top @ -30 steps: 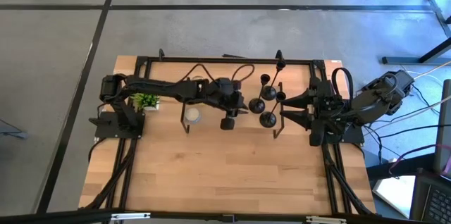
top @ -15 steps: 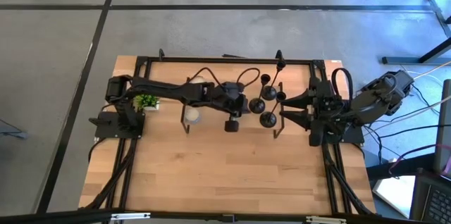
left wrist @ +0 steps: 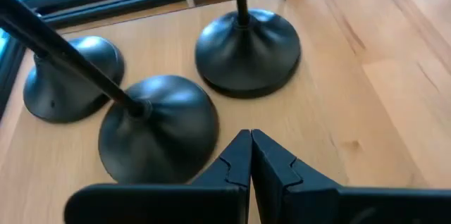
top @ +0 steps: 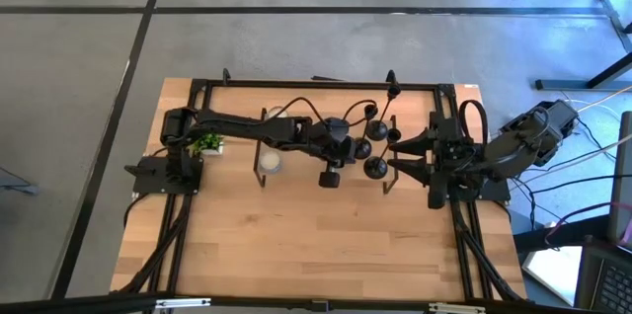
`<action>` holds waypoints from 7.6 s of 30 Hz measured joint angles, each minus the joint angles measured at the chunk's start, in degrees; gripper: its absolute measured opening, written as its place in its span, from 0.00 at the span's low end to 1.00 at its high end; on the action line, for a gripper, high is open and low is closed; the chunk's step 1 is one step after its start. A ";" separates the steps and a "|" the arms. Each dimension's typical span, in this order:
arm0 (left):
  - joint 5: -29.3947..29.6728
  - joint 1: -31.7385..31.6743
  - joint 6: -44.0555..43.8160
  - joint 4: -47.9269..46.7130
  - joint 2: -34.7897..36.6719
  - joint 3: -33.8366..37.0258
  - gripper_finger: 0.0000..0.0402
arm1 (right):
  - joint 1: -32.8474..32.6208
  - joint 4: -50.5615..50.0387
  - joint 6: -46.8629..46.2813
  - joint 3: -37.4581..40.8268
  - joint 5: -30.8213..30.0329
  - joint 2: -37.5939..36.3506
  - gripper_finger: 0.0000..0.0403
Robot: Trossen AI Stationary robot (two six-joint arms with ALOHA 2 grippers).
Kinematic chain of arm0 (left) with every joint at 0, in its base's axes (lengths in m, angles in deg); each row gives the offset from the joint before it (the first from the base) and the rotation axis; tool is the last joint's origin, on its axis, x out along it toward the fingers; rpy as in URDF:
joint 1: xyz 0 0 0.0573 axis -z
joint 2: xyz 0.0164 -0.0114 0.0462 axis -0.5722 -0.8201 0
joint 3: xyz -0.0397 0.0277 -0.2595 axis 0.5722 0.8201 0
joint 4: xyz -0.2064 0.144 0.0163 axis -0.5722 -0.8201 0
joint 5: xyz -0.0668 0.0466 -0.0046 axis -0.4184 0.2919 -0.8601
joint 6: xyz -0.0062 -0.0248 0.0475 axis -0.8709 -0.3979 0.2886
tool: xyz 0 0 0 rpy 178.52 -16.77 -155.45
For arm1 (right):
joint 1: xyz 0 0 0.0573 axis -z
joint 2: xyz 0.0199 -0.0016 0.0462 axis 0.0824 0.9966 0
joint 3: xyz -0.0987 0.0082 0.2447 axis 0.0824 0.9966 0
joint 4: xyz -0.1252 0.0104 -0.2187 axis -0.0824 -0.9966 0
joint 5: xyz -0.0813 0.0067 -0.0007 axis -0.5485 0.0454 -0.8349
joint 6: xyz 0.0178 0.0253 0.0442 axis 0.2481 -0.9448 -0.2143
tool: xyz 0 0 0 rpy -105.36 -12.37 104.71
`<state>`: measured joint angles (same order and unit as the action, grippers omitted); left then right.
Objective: Pick & Place candle stick holders
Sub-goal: Put the black candle holder on the shelf
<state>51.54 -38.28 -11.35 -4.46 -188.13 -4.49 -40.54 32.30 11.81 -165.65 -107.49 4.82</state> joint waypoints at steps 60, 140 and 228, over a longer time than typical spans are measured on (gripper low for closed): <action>9.76 -0.12 4.54 0.61 -0.56 0.03 0.00 | -0.02 0.04 0.07 0.00 0.37 0.00 0.42; -5.82 -7.61 -9.51 15.71 6.12 0.05 0.25 | -0.79 1.01 0.73 0.00 0.09 0.04 0.42; -6.91 -8.09 -10.08 19.68 6.05 -0.02 0.02 | -0.75 -0.15 -0.15 0.00 -1.42 0.05 0.41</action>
<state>44.63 -46.37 -21.43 15.22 -182.09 -4.51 -41.29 32.15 11.65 -165.65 -108.91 4.87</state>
